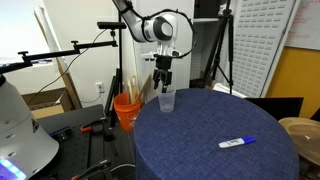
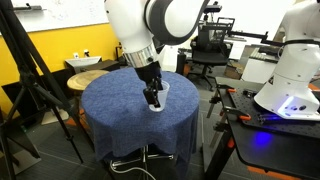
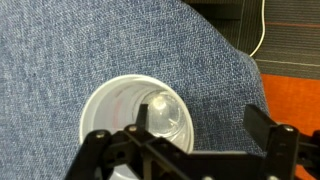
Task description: Move the cup to the right
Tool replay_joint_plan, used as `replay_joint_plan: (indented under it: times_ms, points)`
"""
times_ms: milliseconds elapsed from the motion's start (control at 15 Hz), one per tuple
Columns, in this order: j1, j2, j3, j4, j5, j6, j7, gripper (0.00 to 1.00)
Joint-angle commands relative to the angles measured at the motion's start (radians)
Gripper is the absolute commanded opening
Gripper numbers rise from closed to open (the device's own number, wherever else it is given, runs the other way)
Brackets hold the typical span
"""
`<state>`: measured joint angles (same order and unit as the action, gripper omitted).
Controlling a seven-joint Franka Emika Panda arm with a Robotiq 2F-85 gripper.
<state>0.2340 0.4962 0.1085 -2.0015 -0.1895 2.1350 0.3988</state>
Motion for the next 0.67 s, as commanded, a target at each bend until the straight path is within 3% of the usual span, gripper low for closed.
replay_joint_plan:
  times_ms: [0, 67, 600]
  points:
    - [0.035, 0.051, -0.027, 0.078, 0.004, -0.036, 0.01, 0.71]
    - [0.038, 0.059, -0.029, 0.088, 0.006, -0.036, 0.01, 0.7]
    - [0.04, 0.052, -0.042, 0.104, 0.029, -0.027, 0.017, 0.08]
